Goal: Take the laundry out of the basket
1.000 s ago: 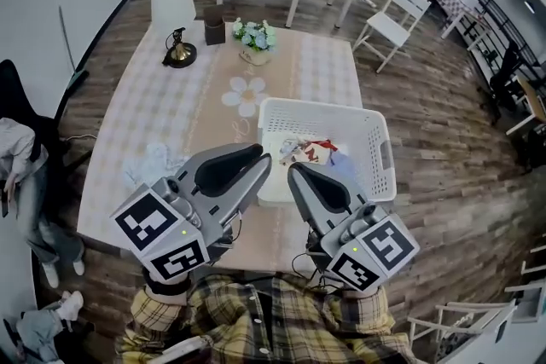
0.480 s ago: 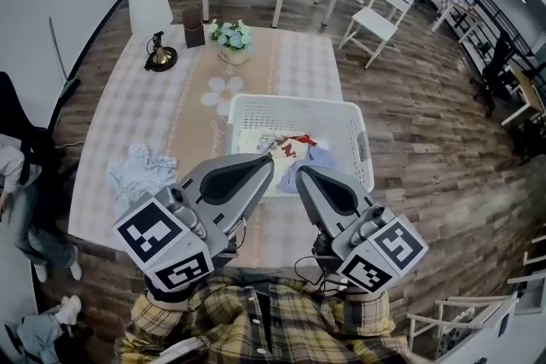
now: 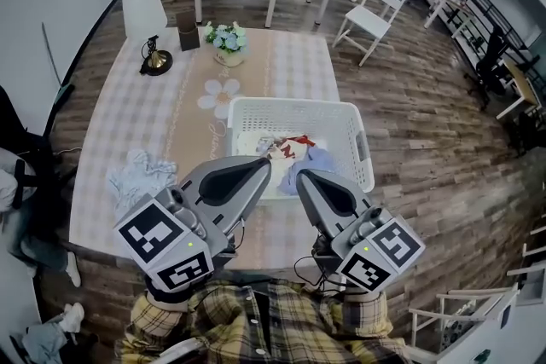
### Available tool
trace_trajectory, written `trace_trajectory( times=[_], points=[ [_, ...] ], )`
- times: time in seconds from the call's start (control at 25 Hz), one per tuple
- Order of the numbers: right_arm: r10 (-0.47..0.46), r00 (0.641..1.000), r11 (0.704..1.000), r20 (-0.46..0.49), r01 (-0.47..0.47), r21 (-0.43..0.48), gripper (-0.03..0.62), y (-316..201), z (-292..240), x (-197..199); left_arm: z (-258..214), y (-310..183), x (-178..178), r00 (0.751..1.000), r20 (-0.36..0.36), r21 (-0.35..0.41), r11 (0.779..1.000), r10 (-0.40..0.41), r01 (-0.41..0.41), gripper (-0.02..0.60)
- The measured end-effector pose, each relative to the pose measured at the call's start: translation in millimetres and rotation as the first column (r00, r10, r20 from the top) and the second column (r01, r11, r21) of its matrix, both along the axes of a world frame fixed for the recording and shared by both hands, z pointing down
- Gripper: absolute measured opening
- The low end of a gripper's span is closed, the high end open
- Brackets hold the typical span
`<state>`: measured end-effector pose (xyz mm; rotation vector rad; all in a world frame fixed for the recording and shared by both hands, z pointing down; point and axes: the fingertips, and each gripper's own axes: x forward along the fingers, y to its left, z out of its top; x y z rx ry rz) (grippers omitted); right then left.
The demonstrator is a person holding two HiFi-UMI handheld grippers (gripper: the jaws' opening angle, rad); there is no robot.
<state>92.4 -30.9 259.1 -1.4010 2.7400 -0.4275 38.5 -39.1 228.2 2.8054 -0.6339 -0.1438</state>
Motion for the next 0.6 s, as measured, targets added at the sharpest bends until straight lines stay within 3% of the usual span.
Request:
trace_trajectory(
  times=[0.6],
  points=[
    [0.073, 0.997, 0.997, -0.026, -0.074, -0.03, 0.012, -11.4, 6.1, -35.1, 7.7, -14.3, -43.1, 0.999, -0.015, -0.028, 0.999, 0.044, -0.044, 0.011]
  ],
)
